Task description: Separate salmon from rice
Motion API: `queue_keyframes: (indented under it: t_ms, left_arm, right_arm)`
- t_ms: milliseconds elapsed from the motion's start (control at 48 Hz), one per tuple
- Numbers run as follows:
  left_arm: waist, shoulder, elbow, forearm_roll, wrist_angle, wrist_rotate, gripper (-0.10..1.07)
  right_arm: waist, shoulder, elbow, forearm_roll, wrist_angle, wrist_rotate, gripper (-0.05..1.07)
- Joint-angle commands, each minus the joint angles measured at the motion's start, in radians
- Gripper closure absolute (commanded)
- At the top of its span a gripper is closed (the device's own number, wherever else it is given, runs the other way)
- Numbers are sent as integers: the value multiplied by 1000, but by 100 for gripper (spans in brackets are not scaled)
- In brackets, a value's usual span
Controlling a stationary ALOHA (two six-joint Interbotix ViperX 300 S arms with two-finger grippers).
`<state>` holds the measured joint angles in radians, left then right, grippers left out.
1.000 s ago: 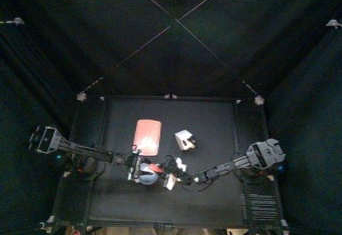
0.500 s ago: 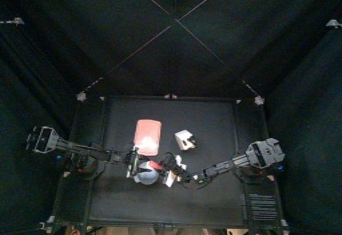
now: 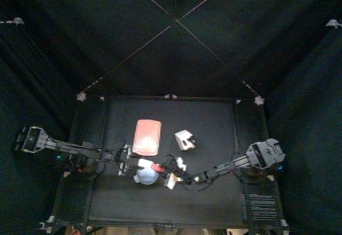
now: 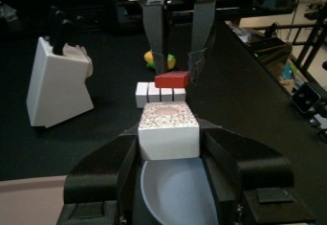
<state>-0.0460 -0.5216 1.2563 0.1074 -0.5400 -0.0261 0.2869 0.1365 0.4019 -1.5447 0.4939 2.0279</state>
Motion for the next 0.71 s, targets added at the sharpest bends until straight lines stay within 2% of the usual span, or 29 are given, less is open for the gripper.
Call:
queue_keyframes:
  t_ms: [0, 208, 688]
  left_arm:
    - [14, -48, 11, -3, -8, 0, 51]
    - [20, -110, 52, -6, -6, -2, 51]
    - [29, -117, 55, -6, -6, -3, 51]
  right_arm:
    - [-3, -48, -5, 11, 2, 0, 47]
    - [-6, -49, -6, 23, 2, 0, 47]
    - [-6, -49, -11, 23, 2, 0, 47]
